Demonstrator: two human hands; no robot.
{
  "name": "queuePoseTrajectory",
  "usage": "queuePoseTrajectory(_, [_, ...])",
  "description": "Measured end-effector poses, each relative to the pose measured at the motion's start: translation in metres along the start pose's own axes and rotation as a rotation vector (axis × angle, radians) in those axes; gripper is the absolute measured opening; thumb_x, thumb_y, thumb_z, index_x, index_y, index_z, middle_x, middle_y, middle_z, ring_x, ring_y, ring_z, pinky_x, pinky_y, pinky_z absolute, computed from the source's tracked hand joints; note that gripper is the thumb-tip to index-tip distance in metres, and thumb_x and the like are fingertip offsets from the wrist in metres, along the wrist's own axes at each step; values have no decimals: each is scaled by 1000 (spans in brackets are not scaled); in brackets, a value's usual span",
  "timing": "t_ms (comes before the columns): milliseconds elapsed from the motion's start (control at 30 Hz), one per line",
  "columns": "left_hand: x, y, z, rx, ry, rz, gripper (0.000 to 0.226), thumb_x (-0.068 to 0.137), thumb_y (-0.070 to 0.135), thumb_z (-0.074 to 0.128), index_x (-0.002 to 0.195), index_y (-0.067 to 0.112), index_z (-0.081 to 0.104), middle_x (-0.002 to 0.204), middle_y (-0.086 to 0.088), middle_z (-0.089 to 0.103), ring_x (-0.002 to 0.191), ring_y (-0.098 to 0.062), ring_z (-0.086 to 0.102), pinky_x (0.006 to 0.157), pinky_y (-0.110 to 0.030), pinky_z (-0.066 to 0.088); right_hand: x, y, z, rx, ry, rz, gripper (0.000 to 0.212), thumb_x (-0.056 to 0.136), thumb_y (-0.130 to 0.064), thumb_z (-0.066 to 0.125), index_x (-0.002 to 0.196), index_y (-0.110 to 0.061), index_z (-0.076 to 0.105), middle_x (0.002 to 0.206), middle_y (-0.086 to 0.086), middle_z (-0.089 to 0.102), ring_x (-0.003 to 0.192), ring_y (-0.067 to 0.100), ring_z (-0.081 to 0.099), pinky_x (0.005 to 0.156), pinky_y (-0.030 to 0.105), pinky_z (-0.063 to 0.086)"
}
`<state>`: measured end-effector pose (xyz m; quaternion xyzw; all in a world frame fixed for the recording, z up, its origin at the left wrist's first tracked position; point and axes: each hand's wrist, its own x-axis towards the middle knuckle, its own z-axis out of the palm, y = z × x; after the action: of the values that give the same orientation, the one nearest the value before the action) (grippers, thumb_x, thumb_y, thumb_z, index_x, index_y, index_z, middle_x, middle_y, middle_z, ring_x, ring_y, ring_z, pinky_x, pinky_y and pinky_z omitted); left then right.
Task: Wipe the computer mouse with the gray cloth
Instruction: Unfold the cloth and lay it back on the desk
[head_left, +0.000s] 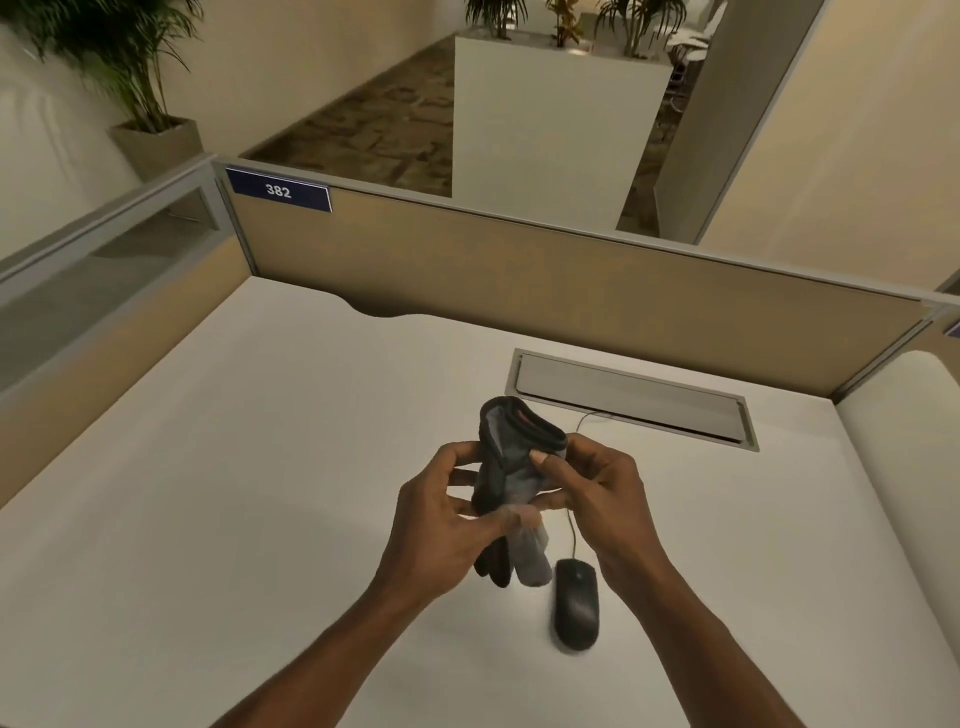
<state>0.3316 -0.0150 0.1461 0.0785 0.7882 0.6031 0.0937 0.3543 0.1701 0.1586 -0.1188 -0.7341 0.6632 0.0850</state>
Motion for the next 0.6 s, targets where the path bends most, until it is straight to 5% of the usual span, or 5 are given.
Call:
queuePoseTrajectory(200, [53,-19,-54,-20,165,-38,5,93,37,79,93,35,75,85,23,79,83,4,75,62,-4,52,40,-13,26,61,4,17,16,101,-9,67,106,-18,79,97,8,82,89,28,79,68,29,64])
queuePoseTrajectory(333, [96,-32,-93,43,181,-96,19,99,36,73,80,35,74,77,14,79,76,-6,74,66,-17,56,68,-11,40,29,49,34,17,101,-9,66,109,-16,79,99,8,82,91,27,78,69,30,63])
queuePoseTrajectory(600, [185,-58,-131,206,26,-199,22,105,28,65,99,11,78,91,-8,80,91,-30,75,83,-46,60,125,21,63,-70,67,107,13,100,-9,67,103,-15,79,94,3,83,90,20,79,73,33,66])
